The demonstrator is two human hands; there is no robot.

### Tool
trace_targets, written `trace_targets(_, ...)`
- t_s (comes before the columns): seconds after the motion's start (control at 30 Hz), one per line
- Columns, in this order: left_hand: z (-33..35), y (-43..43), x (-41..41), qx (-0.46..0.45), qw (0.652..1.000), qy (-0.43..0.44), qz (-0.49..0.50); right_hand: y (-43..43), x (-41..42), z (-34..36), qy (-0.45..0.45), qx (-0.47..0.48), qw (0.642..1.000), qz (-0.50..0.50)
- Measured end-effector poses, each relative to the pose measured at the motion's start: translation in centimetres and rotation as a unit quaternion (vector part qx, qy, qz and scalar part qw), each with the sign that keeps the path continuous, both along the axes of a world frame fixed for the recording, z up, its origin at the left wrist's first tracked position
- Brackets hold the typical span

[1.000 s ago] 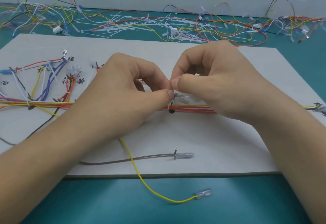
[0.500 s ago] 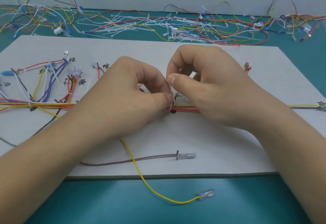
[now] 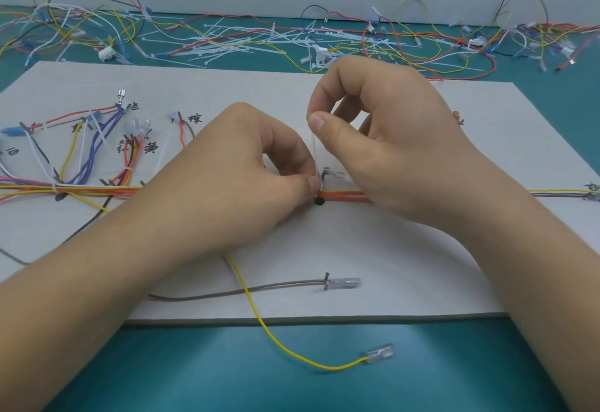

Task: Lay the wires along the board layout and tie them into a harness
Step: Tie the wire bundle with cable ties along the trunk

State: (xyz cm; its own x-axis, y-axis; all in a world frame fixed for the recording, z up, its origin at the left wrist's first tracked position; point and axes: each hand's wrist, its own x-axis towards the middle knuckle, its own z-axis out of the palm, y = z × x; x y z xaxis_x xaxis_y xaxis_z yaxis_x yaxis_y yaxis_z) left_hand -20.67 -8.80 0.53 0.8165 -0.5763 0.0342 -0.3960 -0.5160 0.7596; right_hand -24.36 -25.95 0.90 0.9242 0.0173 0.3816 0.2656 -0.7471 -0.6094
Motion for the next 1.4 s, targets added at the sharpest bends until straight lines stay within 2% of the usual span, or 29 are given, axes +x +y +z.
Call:
trace_targets(0.4, 0.1, -0.1, 0.3, 0.025, 0.999, 0.014, -0.02, 0.4, 0.9, 0.0, -0.042, -0.066, 0.996, -0.051)
trace_targets(0.67, 0.0, -0.1, 0.3, 0.033, 0.999, -0.01, -0.017, 0.8, 1.1, -0.1, -0.031, -0.064, 0.994, -0.081)
trace_targets(0.77, -0.1, 0.0, 0.3, 0.028, 0.999, -0.015, -0.017, 1.0, 0.9, 0.1, -0.003, -0.058, 0.995, -0.086)
trace_targets(0.93, -0.6, 0.6, 0.2, 0.013, 0.999, -0.028, -0.031, 1.9, -0.5, 0.8, 0.039, -0.072, 0.996, -0.036)
trace_targets(1.1, -0.8, 0.7, 0.3, -0.004, 0.999, -0.029, -0.03, 0.6, -0.9, 1.0, 0.073, -0.041, 0.989, -0.121)
trace_targets(1.2, -0.7, 0.6, 0.4, -0.003, 0.999, -0.044, -0.026, -1.5, -0.4, 1.7, 0.058, -0.022, 0.981, -0.181)
trace_targets(1.4, -0.8, 0.5, 0.4, 0.001, 0.999, -0.032, -0.026, -3.7, -0.3, 2.2, 0.099, -0.006, 0.979, -0.177)
